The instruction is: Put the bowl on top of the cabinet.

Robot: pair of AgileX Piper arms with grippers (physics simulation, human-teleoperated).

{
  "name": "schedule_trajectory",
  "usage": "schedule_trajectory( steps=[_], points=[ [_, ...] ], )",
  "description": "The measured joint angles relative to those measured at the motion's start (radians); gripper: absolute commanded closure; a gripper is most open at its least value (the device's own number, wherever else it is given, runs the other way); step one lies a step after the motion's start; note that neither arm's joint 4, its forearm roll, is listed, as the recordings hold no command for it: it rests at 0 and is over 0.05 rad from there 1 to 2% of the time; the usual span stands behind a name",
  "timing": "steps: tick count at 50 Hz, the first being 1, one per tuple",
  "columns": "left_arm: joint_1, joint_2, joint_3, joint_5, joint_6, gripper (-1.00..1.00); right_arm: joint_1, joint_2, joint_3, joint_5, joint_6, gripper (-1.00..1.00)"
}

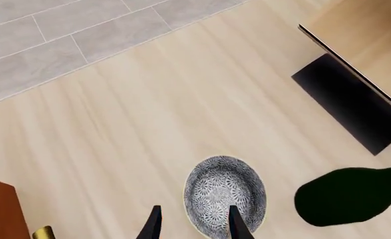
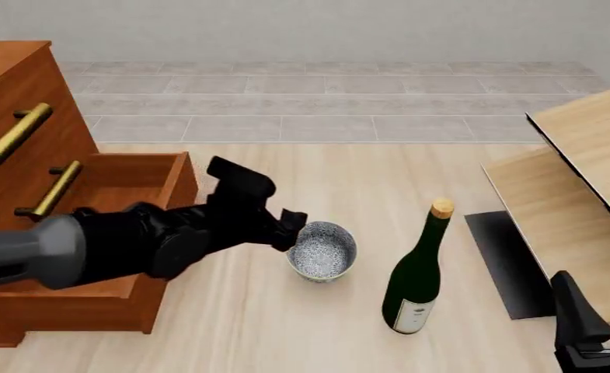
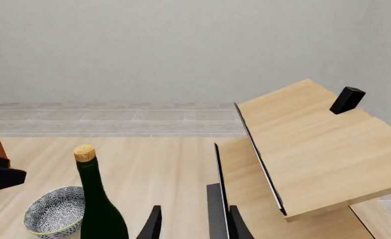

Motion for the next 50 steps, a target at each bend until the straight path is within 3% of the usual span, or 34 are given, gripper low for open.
schedule_trajectory(
  steps=[50],
  points=[
    [0.063,0.241,-0.110,-0.072,0.030,-1.00,0.000,0.000,0.000,0.000,0.000,-1.00]
  ],
)
